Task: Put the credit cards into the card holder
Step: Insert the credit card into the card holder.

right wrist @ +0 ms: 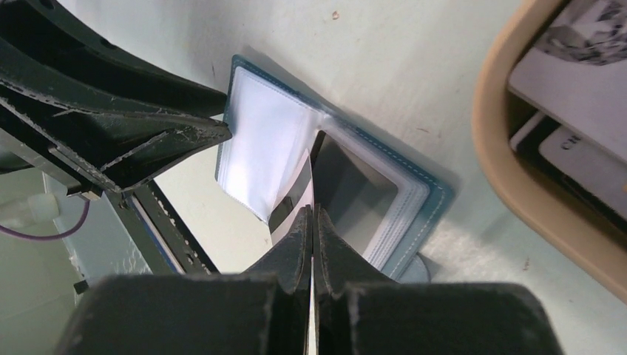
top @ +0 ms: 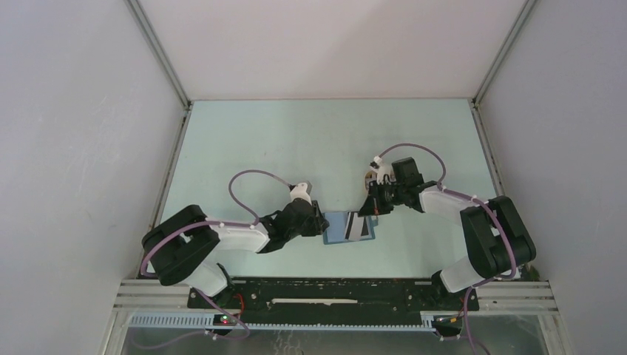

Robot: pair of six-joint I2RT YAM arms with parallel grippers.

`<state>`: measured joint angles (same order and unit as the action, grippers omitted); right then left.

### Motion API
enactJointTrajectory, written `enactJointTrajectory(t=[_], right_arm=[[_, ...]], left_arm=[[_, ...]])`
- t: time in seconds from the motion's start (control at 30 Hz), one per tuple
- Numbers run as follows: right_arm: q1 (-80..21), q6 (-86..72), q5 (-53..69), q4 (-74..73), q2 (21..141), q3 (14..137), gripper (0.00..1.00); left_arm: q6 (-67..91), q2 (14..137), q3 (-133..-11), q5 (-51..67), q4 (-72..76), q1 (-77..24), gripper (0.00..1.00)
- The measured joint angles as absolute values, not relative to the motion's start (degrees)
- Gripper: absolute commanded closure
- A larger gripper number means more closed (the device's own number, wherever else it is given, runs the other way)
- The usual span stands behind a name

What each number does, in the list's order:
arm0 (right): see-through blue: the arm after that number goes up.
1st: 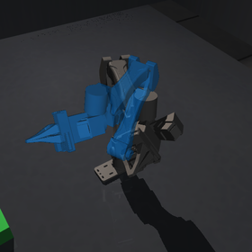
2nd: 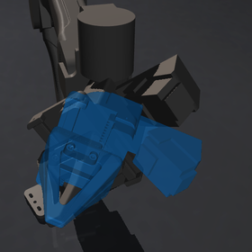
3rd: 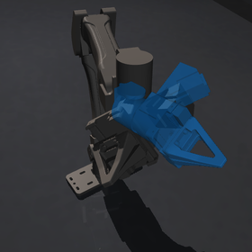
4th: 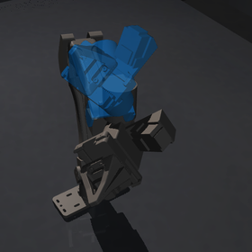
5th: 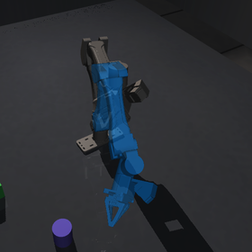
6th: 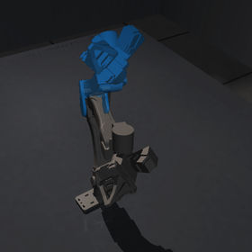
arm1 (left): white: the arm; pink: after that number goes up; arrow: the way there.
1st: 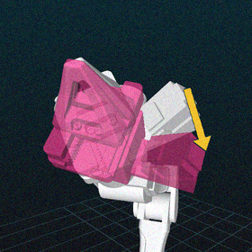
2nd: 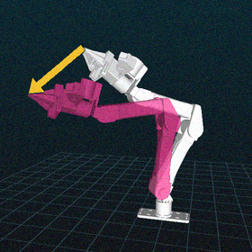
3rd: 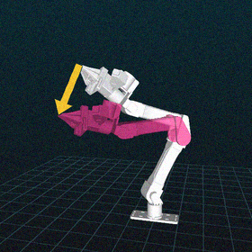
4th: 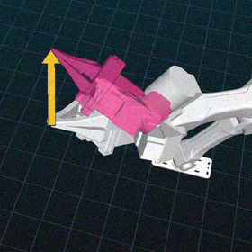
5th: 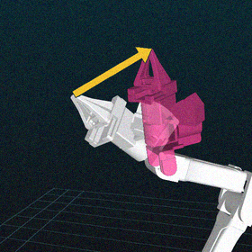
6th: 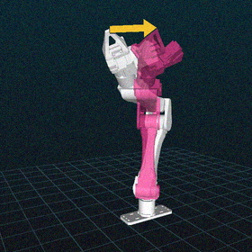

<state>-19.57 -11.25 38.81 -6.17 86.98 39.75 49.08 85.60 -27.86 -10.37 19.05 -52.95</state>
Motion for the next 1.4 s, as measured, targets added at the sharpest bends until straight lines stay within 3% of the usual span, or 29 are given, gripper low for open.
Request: enactJointTrajectory(t=[1.17, 1.4], right_arm=[[-22.63, -13.02, 40.69, -9.63, 98.72, 48.56, 1.00], [-23.51, -12.88, 41.80, -10.87, 100.88, 50.46, 0.93]], left_arm=[[48.45, 86.61, -28.53, -10.11, 19.33, -52.99, 0.65], [47.88, 86.72, -28.53, -9.74, 19.70, -52.99, 0.64]])
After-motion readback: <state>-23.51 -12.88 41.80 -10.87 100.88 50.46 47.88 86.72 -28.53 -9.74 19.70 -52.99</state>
